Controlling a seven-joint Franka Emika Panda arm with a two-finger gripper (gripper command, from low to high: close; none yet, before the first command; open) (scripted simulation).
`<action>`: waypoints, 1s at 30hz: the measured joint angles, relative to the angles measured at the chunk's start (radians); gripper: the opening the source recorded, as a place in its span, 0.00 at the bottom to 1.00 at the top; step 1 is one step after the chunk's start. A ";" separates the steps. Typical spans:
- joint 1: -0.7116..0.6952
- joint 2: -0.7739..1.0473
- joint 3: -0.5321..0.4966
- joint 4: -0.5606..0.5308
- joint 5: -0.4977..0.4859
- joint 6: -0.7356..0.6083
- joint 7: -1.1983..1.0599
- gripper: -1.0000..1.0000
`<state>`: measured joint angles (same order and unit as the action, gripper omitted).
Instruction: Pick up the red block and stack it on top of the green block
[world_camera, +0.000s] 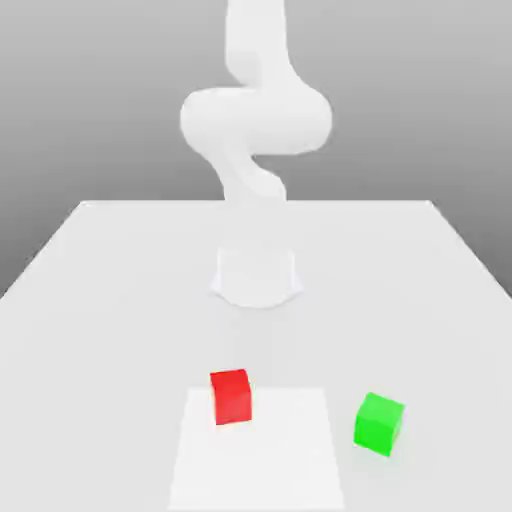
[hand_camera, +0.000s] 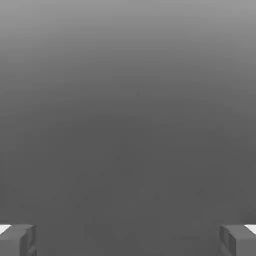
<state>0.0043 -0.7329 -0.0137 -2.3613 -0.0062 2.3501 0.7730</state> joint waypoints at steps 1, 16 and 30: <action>0.002 0.033 -0.007 -0.029 -0.003 0.024 -0.013 0.50; 0.021 0.555 -0.110 -0.471 -0.030 0.399 -0.230 0.50; -0.034 0.925 -0.034 -0.493 0.093 0.695 -0.356 0.00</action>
<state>-0.0298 0.1920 -0.0473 -2.8547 0.0868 3.0452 0.4172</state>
